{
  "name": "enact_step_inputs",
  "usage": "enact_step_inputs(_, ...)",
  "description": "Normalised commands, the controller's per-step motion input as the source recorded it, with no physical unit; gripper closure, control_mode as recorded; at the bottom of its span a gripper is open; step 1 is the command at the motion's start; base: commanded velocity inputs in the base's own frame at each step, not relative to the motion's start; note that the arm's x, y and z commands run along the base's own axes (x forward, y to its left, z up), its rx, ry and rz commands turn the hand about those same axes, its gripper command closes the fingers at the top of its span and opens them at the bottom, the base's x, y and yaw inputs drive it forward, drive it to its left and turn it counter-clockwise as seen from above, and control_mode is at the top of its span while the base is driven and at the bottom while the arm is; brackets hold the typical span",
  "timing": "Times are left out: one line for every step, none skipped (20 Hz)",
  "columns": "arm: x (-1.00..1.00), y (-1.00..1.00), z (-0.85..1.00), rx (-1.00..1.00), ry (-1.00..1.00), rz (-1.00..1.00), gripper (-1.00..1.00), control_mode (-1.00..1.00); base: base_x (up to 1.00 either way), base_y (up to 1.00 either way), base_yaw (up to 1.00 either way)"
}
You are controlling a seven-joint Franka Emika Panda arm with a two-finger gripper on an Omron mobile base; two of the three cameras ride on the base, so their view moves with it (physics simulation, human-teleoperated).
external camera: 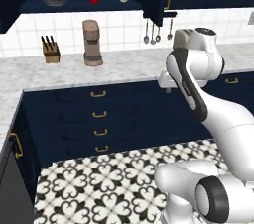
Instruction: Gather all objects into one cabinet and sort the glasses and bowls to opposite sides.
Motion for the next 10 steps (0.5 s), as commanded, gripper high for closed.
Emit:
enact_step_inputs(0.00,0.00,0.00,0.00,0.00,0.00,-1.00,1.00,0.00,-1.00,0.05)
enact_step_inputs(0.00,0.00,0.00,0.00,0.00,0.00,-1.00,1.00,0.01,-1.00,0.07)
enact_step_inputs(0.00,0.00,0.00,0.00,0.00,0.00,-1.00,1.00,0.00,-1.00,0.06)
enact_step_inputs(0.00,0.00,0.00,0.00,0.00,0.00,-1.00,1.00,0.00,-1.00,0.06)
enact_step_inputs(0.00,0.00,0.00,0.00,0.00,0.00,-1.00,1.00,0.00,-1.00,0.04)
enact_step_inputs(0.00,0.00,0.00,0.00,0.00,0.00,-1.00,1.00,0.00,-1.00,0.02)
enact_step_inputs(0.00,0.00,0.00,0.00,0.00,0.00,-1.00,1.00,0.00,-1.00,0.02)
enact_step_inputs(0.00,0.00,0.00,0.00,0.00,0.00,-1.00,1.00,0.00,-1.00,0.01)
enact_step_inputs(0.00,0.00,0.00,0.00,0.00,0.00,-1.00,1.00,0.00,-1.00,0.01)
enact_step_inputs(0.00,0.00,0.00,0.00,0.00,0.00,-1.00,1.00,0.00,-1.00,0.01)
